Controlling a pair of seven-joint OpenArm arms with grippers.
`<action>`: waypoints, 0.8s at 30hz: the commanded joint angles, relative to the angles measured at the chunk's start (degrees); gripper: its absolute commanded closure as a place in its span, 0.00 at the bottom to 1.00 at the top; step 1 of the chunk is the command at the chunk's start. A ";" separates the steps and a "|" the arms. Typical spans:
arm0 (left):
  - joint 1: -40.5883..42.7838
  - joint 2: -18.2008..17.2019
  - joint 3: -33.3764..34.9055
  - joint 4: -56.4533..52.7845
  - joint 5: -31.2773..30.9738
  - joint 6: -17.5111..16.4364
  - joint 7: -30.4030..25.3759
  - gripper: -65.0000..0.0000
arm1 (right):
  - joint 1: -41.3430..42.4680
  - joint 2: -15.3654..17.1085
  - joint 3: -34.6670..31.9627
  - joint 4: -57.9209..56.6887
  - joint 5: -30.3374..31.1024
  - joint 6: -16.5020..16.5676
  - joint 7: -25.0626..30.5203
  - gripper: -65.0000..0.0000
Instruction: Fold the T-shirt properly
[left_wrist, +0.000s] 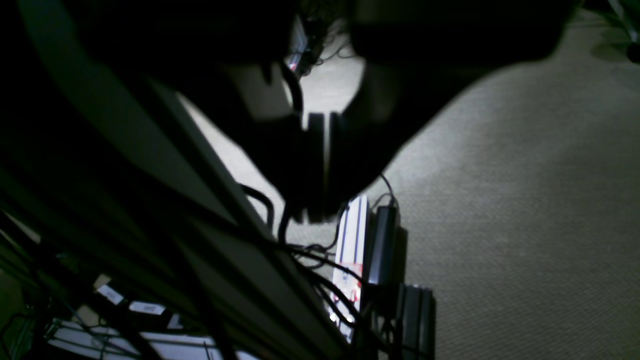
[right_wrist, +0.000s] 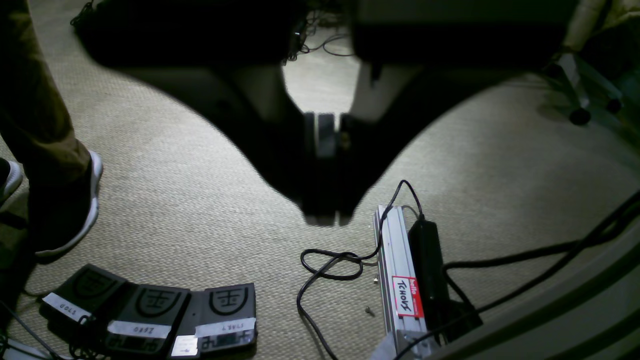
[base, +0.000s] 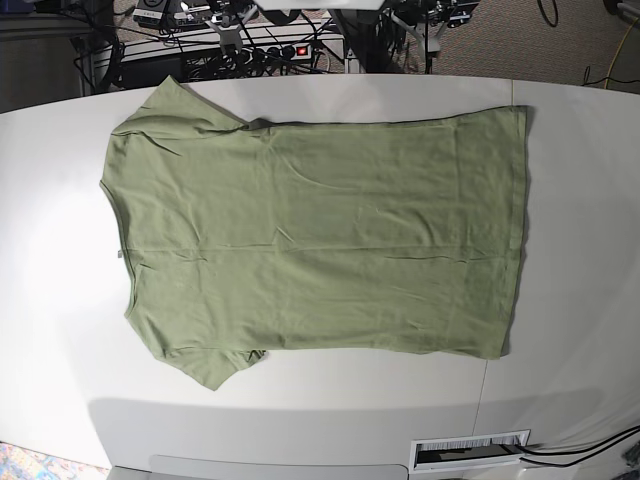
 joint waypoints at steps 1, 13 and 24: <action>0.17 -0.02 -0.09 0.26 -0.26 -0.61 0.00 1.00 | -0.28 0.46 0.11 0.31 0.28 0.31 0.17 1.00; 8.13 -1.46 -0.09 6.80 4.63 -0.59 0.17 1.00 | -3.76 1.70 0.11 3.02 -2.08 0.37 -1.86 1.00; 19.69 -4.87 -0.09 20.13 1.90 -5.35 0.02 1.00 | -11.85 8.76 0.11 15.56 -2.05 2.08 -3.82 1.00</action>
